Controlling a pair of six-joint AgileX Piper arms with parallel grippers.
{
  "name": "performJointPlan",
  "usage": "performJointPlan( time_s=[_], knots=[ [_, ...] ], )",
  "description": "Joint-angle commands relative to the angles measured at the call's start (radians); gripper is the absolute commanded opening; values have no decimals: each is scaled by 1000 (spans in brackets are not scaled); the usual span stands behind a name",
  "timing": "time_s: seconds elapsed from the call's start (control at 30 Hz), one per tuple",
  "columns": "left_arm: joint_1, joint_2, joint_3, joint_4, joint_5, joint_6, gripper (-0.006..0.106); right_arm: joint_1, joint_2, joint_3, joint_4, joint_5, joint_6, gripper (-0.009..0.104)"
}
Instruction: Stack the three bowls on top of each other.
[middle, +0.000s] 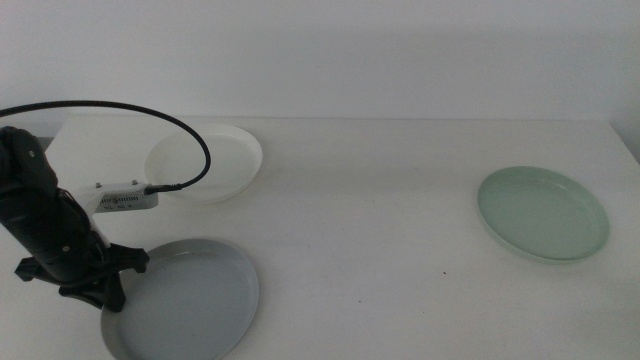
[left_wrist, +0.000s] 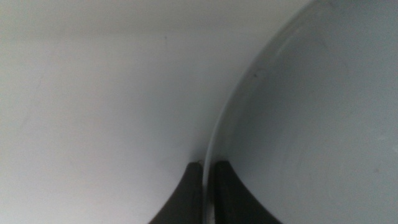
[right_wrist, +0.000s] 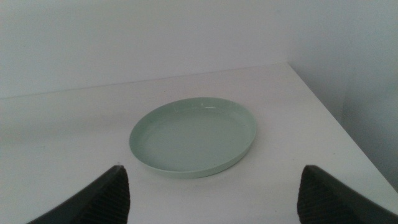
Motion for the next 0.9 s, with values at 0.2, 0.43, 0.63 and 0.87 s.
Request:
performJointPlan(
  time_s=[0.2,0.43,0.63,0.87],
  knots=[
    [-4,-74,-1,-49,20,5,-2,-5,-5,3,-7,-8,-5,75],
    [-139,-186,-103,-47,45,-102,-2,-5,-5,3,-7,-8,-5,75],
    [-302,-105,-297,-22,43,-232,-2,-5,-5,3,-7,-8,-5,75],
    [-418,88,-524,-39,73,-295,-2,-5,-5,3,-7,-6,-5,75]
  ],
)
